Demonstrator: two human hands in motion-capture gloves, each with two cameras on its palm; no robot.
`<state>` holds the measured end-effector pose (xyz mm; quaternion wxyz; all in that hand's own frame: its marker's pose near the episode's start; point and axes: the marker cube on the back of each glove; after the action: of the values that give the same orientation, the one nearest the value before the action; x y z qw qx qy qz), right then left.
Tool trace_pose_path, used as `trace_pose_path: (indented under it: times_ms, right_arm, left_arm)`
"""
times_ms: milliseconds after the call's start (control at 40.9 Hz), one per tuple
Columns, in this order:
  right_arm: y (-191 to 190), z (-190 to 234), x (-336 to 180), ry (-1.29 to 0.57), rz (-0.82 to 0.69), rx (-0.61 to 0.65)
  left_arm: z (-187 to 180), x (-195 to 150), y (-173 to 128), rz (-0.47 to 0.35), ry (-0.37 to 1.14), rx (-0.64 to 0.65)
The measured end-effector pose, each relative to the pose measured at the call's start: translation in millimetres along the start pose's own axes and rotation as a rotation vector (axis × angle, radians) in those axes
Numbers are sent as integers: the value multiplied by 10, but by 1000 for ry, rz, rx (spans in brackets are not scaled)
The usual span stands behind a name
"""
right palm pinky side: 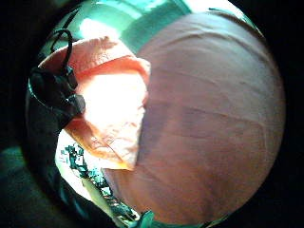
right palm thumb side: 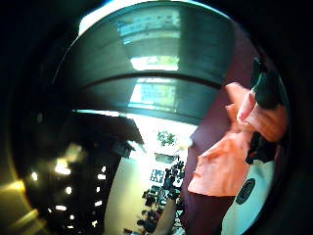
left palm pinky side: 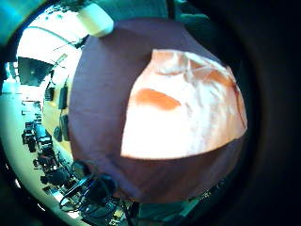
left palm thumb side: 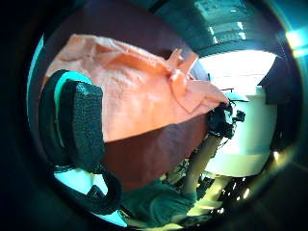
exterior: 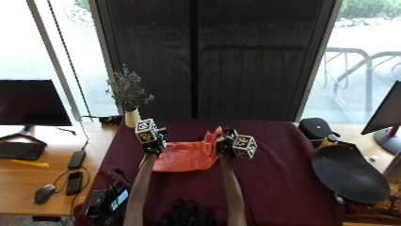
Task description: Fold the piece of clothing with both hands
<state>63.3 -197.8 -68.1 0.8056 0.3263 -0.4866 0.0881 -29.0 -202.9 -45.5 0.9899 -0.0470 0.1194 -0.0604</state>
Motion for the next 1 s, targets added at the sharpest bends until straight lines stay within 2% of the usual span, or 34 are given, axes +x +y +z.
trace_pose_path:
  times_ms: [49, 122, 171, 269, 342, 464, 635, 709, 782, 806, 855, 929, 1002]
  right_arm:
    - [10, 265, -324, -67, -148, -42]
    - [123, 613, -666, -117, -231, -126]
    - [228, 833, -785, -94, -224, -183]
    - [511, 1315, -778, 84, -108, -312]
    - [764, 1746, -861, 61, -117, -433]
    - [1111, 2330, -981, 98, -368, -548]
    - [1667, 2880, -931, 228, -569, -757]
    - [1980, 2995, -893, 202, -566, -950]
    - [2321, 2984, -808, 180, -436, -1246]
    - [2388, 2968, -771, 202, -395, -1309]
    - [2401, 2952, -687, 290, -375, -1323]
    - [2250, 2955, -566, 440, -444, -1196]
    - [2142, 2954, -540, 422, -521, -1159]
  left_arm:
    - [-257, -62, 35, -4, 6, 74]
    - [-423, -212, -37, -10, 13, 164]
    - [-457, -321, -118, -11, 28, 218]
    - [-528, -497, -101, -20, 71, 279]
    - [-577, -628, -31, -32, 76, 321]
    - [-611, -820, 98, -61, 83, 356]
    - [-688, -949, 335, -82, 101, 373]
    - [-675, -1013, 335, -85, 106, 394]
    - [-615, -1082, 270, -83, 115, 417]
    - [-597, -1094, 260, -83, 117, 422]
    - [-564, -1099, 260, -83, 122, 421]
    - [-513, -1089, 258, -84, 124, 413]
    - [-487, -1077, 240, -83, 124, 413]
